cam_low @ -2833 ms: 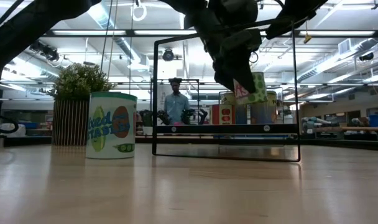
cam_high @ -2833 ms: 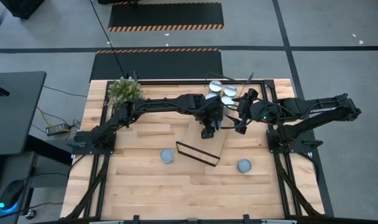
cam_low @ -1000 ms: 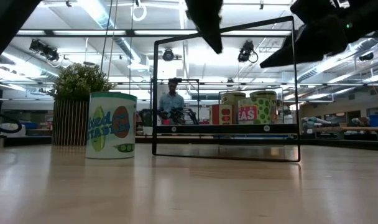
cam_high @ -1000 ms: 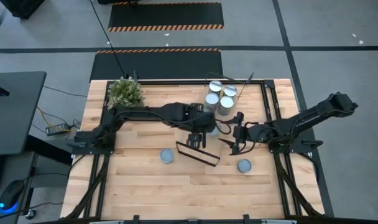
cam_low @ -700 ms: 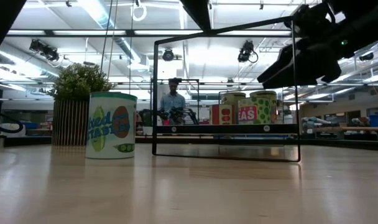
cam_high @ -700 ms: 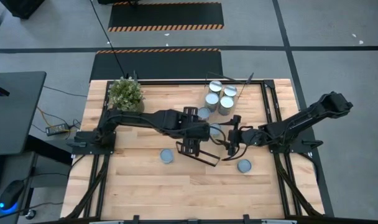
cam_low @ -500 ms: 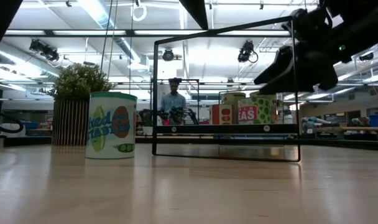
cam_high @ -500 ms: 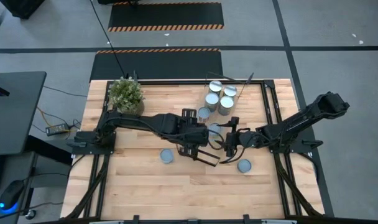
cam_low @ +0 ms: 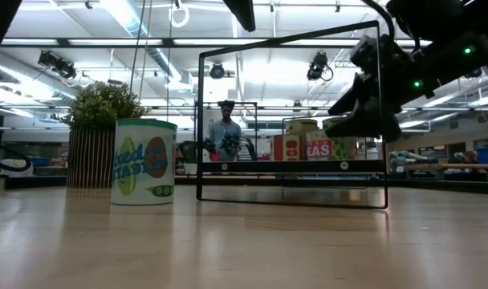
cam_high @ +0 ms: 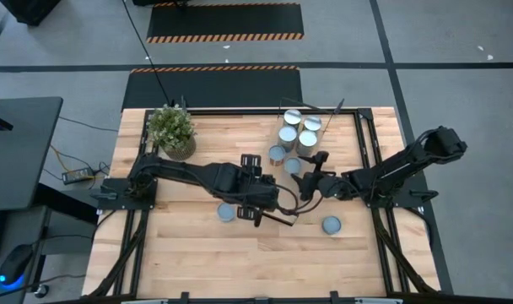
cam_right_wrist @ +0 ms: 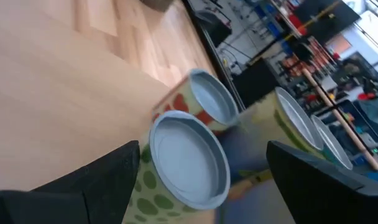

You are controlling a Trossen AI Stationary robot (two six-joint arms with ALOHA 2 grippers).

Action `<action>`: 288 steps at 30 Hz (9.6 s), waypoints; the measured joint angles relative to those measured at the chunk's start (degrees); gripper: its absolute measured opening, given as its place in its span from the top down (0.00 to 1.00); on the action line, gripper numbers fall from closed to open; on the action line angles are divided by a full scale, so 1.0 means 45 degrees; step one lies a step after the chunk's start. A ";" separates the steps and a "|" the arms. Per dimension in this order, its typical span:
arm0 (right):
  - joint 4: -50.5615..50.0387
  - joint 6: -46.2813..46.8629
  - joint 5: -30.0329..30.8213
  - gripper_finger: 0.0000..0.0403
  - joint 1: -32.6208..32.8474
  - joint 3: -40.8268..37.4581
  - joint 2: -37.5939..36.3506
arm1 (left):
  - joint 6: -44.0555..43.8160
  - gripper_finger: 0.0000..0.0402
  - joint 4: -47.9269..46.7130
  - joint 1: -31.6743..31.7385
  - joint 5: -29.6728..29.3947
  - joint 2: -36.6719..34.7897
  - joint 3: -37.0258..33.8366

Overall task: Pick and place cans onto a shelf
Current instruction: Put the canned peas on the shelf, then put the mixed vegetables can on the shelf, then put the canned tuna on the shelf

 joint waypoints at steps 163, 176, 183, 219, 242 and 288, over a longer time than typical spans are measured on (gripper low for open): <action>-1.2282 0.6193 -0.4504 0.16 0.1648 0.5056 -0.2448 | 0.2404 0.06 1.4552 0.4431 0.4770 -0.2470 -1.2123; -1.2274 0.6201 -0.4512 0.16 0.1648 0.5056 -0.2448 | 0.3226 0.06 1.4262 0.4251 0.3758 -0.2816 -1.2120; -1.2657 0.6316 -0.5272 0.16 0.1680 0.5056 -0.2458 | 0.3158 0.06 1.3288 0.4049 0.3325 -0.4304 -1.2118; -1.4729 1.0569 -0.9768 0.02 0.4537 0.5051 0.2309 | 0.1481 0.06 1.0561 0.2247 0.3079 -0.9163 -1.2109; -1.6049 1.0190 -0.7994 0.26 0.4302 0.4839 0.0976 | 0.0913 0.06 0.9927 0.1624 0.3132 -0.9664 -1.2128; -0.9070 0.3775 -0.7114 0.05 0.0058 0.4573 0.0739 | -0.0564 0.06 0.9141 0.0891 0.3137 -0.9738 -1.2123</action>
